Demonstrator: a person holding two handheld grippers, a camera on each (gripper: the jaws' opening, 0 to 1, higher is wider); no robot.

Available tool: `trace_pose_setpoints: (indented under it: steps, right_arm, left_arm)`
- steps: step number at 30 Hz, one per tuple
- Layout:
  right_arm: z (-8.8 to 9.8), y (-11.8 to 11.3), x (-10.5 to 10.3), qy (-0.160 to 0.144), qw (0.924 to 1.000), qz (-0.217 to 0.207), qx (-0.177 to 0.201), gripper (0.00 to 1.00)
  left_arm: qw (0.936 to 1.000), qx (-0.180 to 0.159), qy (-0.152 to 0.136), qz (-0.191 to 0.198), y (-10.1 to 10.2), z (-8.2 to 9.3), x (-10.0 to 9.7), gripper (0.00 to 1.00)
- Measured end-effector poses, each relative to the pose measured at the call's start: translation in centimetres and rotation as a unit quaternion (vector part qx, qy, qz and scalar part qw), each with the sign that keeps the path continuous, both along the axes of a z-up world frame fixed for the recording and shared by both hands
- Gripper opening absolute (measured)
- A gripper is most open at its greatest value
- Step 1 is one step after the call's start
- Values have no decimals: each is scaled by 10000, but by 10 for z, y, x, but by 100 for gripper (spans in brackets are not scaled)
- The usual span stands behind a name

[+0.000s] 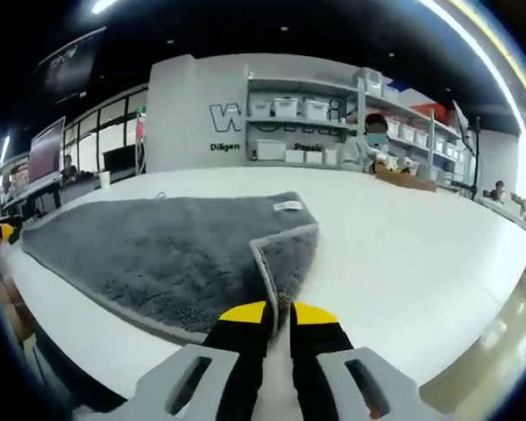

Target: Open the folded towel by lifting each exposed corner and separating the folded layers until the towel lies flat within the target outline without major curled edges

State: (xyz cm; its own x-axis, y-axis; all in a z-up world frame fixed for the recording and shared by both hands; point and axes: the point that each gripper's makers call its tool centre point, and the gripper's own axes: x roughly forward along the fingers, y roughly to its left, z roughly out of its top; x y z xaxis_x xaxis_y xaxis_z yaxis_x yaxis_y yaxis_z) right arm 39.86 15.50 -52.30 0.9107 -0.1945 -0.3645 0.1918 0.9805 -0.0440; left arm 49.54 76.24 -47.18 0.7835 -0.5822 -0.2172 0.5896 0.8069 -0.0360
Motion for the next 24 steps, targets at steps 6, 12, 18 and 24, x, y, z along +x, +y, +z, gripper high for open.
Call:
trace_pose_setpoints:
  steps: [6, 12, 18, 24]
  right_arm:
    - [20, -5, -1, -145, 9998, -7, -166, 8]
    - [32, -15, 11, -261, 9995, 46, -173, 5]
    - [33, -34, 13, -264, 9992, -199, -222, 0]
    - [4, -36, 6, 132, 9993, -304, -185, 0]
  left_arm:
    - [10000, 26, 7, -15, -1, -1, 0, 83]
    - [10000, 20, 43, -37, -3, -2, 0, 83]
    - [10000, -6, 5, 11, -1, 1, -1, 82]
    - [10000, 18, 70, 48, 1, -3, -2, 82]
